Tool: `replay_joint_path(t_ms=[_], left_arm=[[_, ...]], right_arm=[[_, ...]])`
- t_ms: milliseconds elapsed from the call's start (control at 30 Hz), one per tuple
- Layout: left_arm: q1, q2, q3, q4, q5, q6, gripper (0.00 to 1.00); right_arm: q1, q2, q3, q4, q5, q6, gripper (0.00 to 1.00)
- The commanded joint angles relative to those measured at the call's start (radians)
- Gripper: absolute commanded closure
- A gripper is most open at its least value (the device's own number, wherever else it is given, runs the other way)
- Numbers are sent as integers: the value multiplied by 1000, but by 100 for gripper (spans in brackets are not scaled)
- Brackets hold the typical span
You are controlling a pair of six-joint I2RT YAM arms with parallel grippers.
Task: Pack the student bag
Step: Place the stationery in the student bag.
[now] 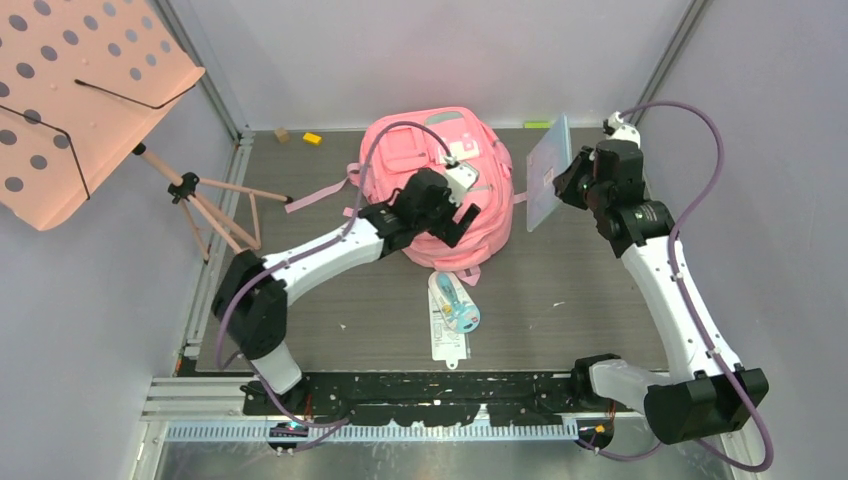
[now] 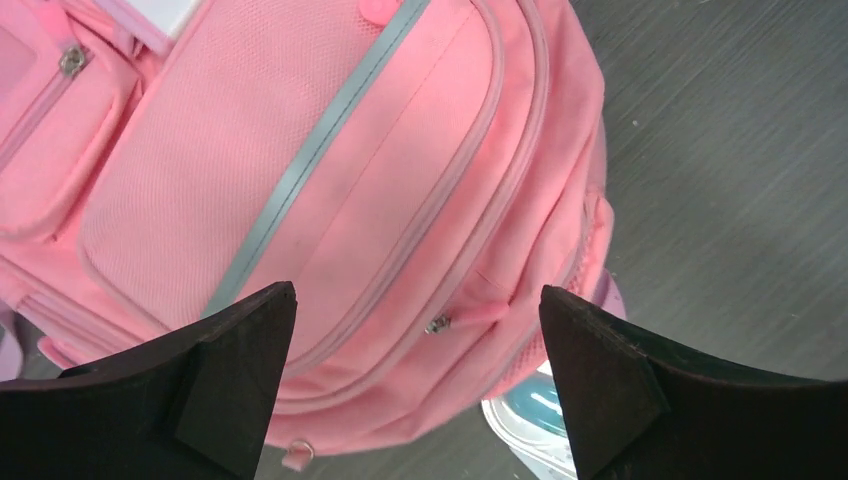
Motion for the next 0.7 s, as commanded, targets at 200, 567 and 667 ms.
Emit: replay_joint_path(t_ms=[200,567,667], left_arm=[[-29,200,119,169,-204,276,2],[-82,331,155,316,-559,367,10],[-88,361,174,312,-585,358,24]], right_arm=[[-48,-161,-79,24,-44,42,100],[-48,-222,-123,-19,-150,81,100],[-48,-253,-134,-43,-151,82,100]])
